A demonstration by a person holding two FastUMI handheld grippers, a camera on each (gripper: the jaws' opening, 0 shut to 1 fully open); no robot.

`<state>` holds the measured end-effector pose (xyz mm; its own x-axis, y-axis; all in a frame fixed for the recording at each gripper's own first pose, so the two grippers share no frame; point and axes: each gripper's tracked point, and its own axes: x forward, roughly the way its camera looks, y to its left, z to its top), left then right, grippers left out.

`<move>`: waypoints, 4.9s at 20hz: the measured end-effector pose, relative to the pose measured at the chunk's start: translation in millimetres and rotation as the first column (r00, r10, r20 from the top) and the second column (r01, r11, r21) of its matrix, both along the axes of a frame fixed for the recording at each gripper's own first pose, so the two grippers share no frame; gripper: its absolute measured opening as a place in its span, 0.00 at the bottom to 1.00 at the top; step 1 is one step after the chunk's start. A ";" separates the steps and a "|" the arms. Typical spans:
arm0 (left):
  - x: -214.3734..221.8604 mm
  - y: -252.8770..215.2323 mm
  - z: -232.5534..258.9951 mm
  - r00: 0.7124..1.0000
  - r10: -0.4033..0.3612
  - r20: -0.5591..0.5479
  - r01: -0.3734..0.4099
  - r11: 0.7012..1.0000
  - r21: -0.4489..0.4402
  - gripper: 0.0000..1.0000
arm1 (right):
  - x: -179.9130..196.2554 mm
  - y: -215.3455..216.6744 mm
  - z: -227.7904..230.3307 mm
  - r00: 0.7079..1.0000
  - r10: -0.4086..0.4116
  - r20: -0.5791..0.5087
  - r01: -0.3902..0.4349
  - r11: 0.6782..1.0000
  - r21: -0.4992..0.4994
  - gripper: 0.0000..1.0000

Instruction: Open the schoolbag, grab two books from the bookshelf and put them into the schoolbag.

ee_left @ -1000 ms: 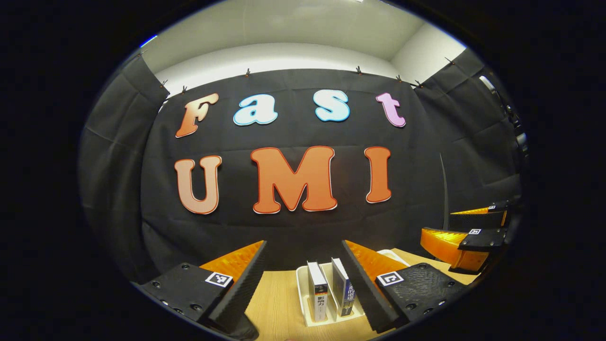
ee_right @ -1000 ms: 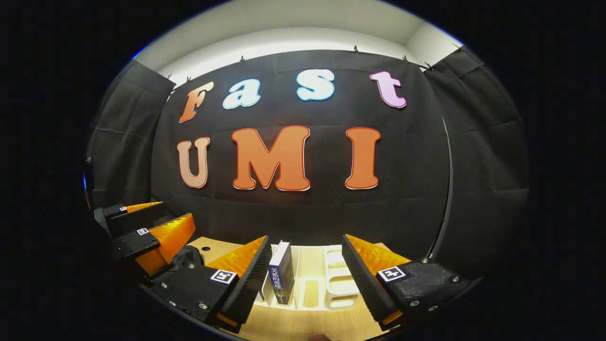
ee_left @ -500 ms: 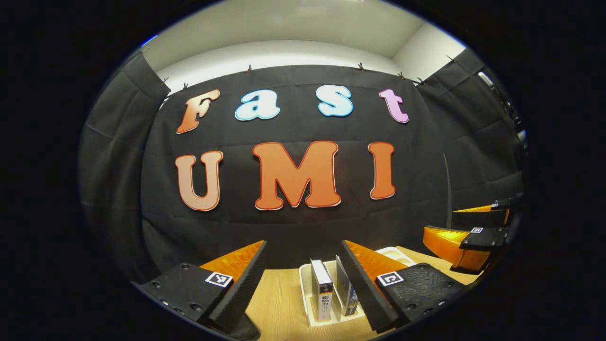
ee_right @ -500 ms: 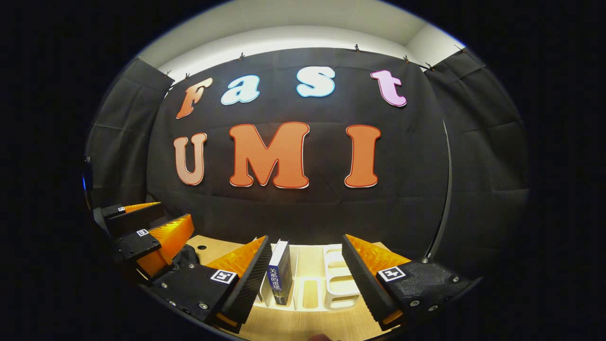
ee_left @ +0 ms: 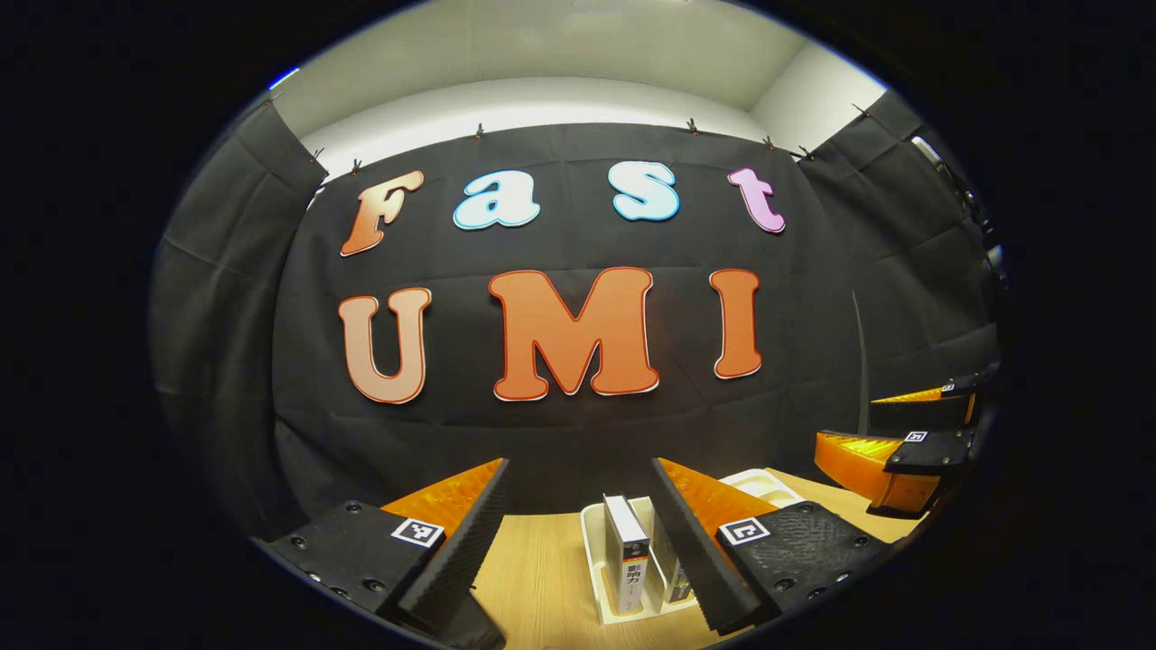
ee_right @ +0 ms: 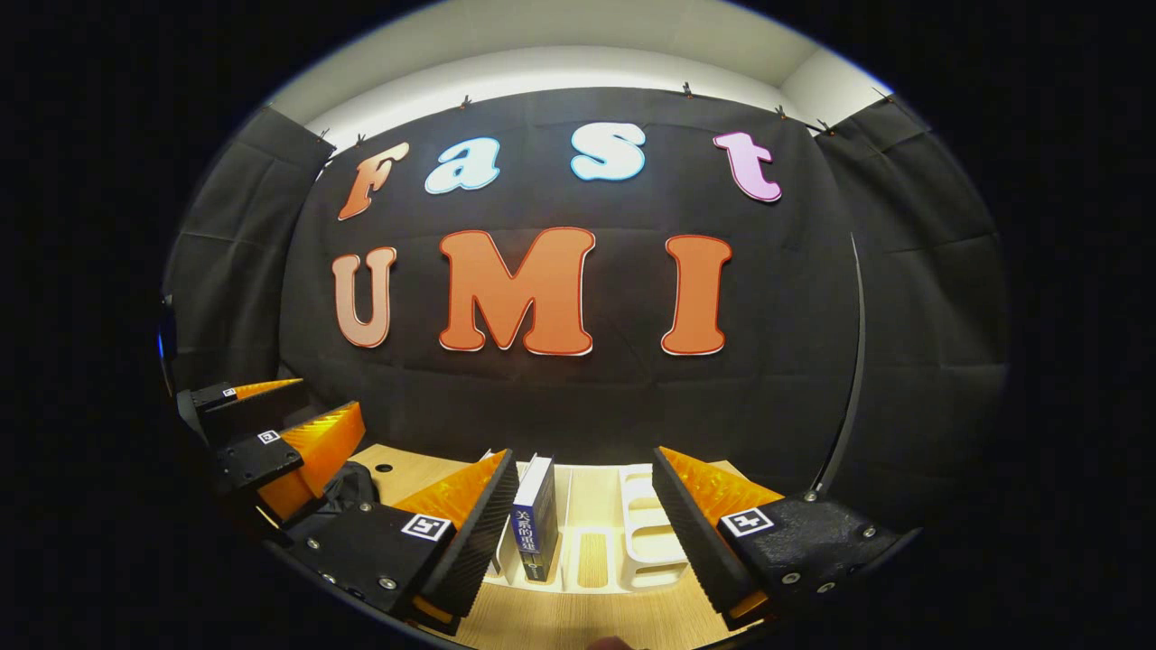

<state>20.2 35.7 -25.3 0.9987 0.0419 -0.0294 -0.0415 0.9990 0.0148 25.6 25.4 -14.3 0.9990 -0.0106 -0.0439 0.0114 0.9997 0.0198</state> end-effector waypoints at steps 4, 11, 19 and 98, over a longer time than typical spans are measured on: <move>-1.3 8.8 -0.8 1.000 0.019 0.003 -0.019 0.999 0.032 0.95 | 4.7 2.9 -6.8 1.000 0.009 -0.017 -0.009 1.000 -0.006 0.93; -10.8 21.4 -38.1 0.995 0.060 -0.079 -0.044 0.982 0.185 0.95 | 13.4 12.9 -21.1 0.998 0.043 -0.044 -0.044 0.999 -0.019 0.93; -49.3 72.7 -127.4 0.958 0.163 -0.235 -0.018 0.853 0.522 0.95 | 25.6 9.7 -43.4 0.994 0.073 -0.083 -0.077 0.995 -0.056 0.93; -30.7 262.8 -255.6 0.181 -0.402 -0.898 0.730 0.667 -0.151 0.06 | 183.9 155.2 -180.8 0.289 -0.041 -0.956 -0.036 0.998 -0.054 0.51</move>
<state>-10.5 298.5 -280.9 0.1922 -0.3551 -0.9149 0.7313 0.6735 -0.1077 209.5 180.6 -195.1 0.2471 -0.0536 -0.9675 -0.0136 0.9982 -0.0588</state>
